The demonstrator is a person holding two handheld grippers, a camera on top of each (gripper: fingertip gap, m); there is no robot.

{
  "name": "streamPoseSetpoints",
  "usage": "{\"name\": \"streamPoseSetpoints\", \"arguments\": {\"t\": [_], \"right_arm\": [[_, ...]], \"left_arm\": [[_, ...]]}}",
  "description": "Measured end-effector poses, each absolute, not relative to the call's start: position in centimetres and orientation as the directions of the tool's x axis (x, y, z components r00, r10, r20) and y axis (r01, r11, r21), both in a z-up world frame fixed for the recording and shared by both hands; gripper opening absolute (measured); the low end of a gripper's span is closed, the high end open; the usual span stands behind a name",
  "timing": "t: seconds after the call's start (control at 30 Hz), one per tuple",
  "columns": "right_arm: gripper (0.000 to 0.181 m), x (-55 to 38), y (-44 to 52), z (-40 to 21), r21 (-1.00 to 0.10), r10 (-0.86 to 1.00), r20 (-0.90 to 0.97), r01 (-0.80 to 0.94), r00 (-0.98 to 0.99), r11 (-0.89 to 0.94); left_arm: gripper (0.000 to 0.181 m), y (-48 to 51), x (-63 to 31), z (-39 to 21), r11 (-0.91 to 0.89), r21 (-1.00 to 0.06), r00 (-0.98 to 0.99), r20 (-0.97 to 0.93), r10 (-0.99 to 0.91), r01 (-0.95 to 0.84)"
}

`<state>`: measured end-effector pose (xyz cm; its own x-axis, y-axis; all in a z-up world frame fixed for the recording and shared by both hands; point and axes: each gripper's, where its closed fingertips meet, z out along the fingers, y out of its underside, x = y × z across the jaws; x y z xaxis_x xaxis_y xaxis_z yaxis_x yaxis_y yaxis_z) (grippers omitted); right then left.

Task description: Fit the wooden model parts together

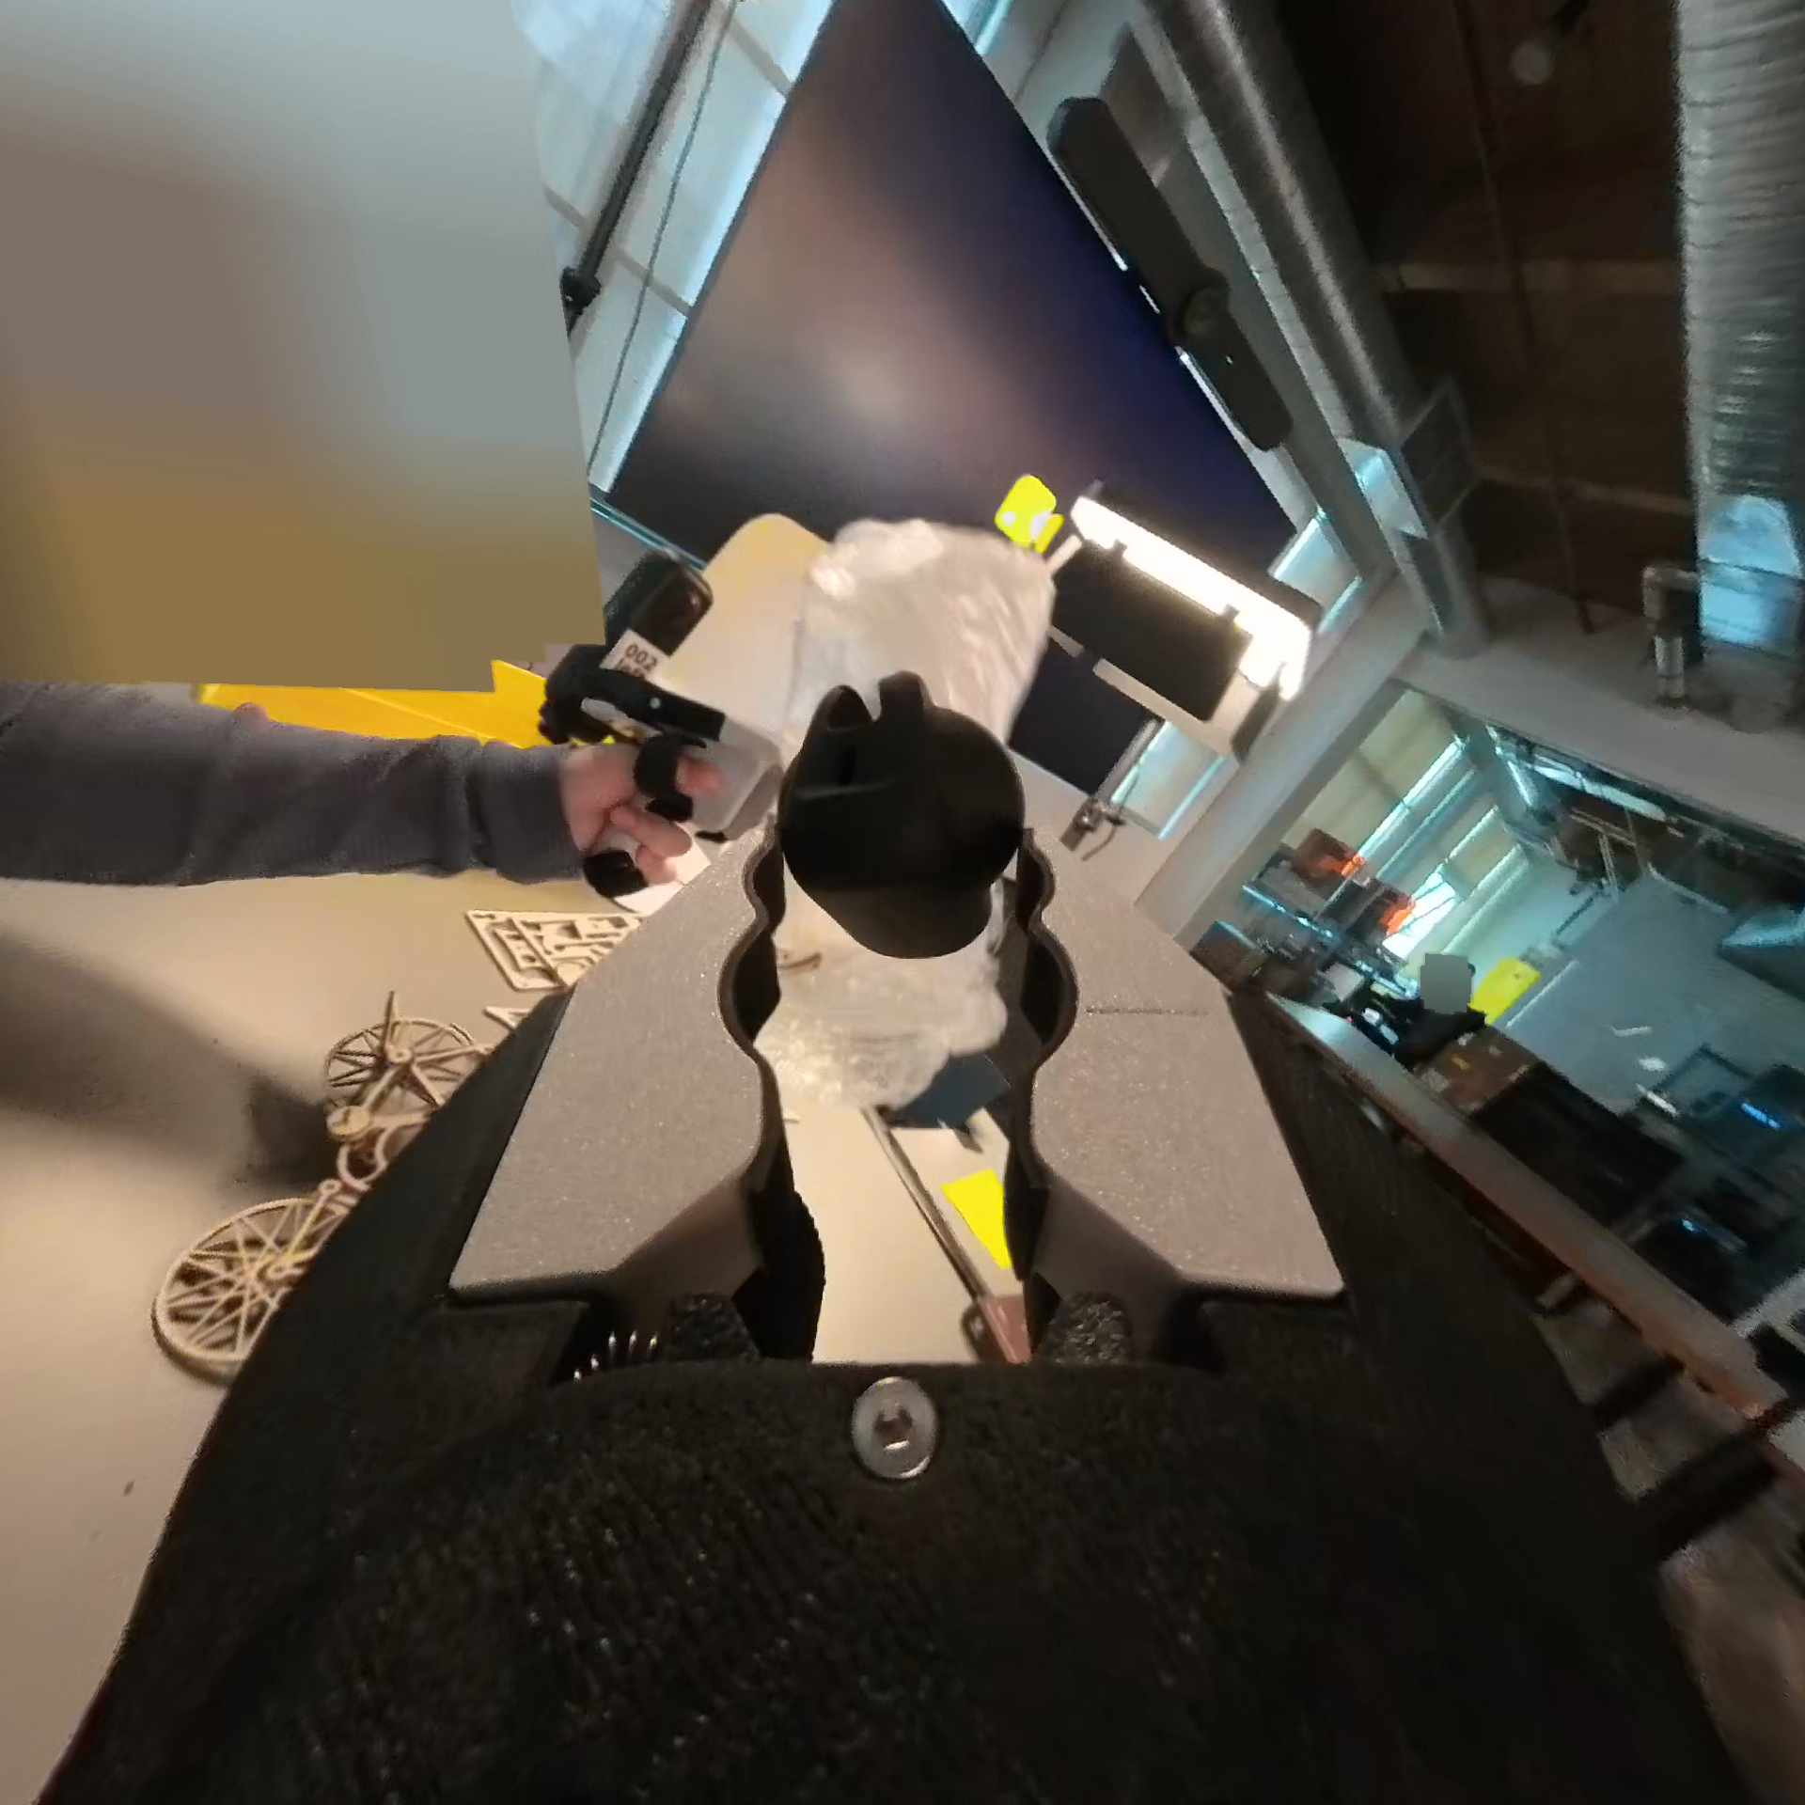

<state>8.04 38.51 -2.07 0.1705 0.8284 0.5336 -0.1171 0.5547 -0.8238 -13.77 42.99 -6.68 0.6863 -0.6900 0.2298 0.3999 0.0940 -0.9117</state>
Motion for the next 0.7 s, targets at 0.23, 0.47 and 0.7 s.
{"name": "streamPoseSetpoints", "arguments": {"t": [0.23, 0.47, 0.7], "right_arm": [[0.046, 9.5, 41.7, -3.2, -0.878, 0.877, 0.44, -0.11, 0.194, 0.465], [0.046, 9.7, 42.5, -3.6, -0.891, 0.887, 0.415, -0.109, 0.202, 0.442], [0.046, 10.4, 42.9, -3.7, -0.896, 0.888, 0.406, -0.097, 0.216, 0.433]], "left_arm": [[0.0, 47.5, -14.3, -13.1, -0.075, -0.829, 0.772, -0.478, -0.419, -0.554], [0.001, 46.8, -14.5, -14.3, -0.221, -0.517, 0.558, -0.701, -0.444, -0.827], [0.001, 47.1, -15.4, -11.3, -0.202, -0.549, 0.584, -0.744, -0.324, -0.811]]}}
